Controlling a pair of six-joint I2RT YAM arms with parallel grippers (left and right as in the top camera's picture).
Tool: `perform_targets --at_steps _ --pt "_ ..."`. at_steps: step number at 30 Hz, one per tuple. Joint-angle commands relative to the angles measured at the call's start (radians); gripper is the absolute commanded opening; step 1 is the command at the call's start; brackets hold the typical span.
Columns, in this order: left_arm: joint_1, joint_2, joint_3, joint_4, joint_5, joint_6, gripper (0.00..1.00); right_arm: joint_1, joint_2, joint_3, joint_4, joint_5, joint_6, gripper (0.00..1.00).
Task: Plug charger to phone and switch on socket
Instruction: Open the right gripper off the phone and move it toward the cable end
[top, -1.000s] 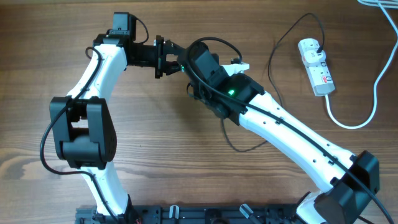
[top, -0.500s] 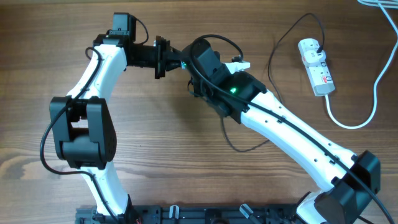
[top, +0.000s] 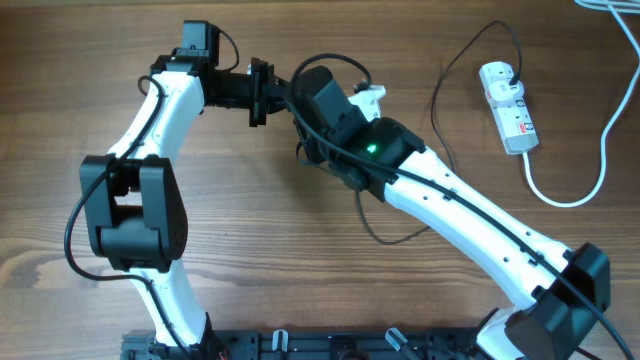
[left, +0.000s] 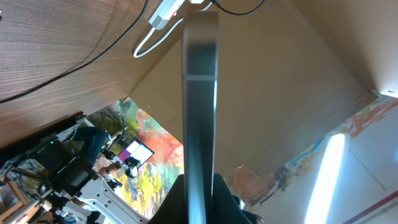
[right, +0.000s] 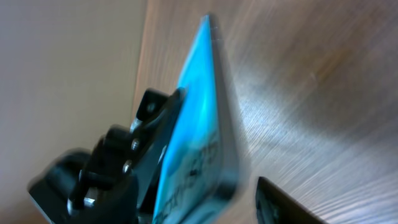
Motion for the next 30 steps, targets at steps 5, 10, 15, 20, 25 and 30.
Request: perform_targets --at_steps 5,10,15,20,25,30 --pt "-0.003 -0.040 0.003 0.003 -0.120 0.033 0.04 0.002 -0.127 0.021 -0.010 -0.056 -0.329 0.85" --pt "-0.004 -0.040 0.003 0.002 -0.211 0.079 0.04 0.001 -0.244 0.021 -0.114 -0.061 -0.499 0.90" --pt "0.011 -0.040 0.003 -0.006 -0.257 0.205 0.04 -0.010 -0.388 0.021 -0.295 0.055 -0.729 0.99" --pt "0.016 -0.040 0.003 -0.053 -0.481 0.221 0.04 -0.010 -0.478 0.021 -0.518 0.264 -0.866 1.00" --pt "-0.003 -0.040 0.003 -0.107 -0.665 0.268 0.04 -0.027 -0.424 0.002 -0.658 0.220 -1.064 1.00" --pt "-0.023 -0.040 0.003 -0.107 -0.665 0.460 0.04 -0.056 -0.296 0.000 -0.668 0.050 -1.226 1.00"
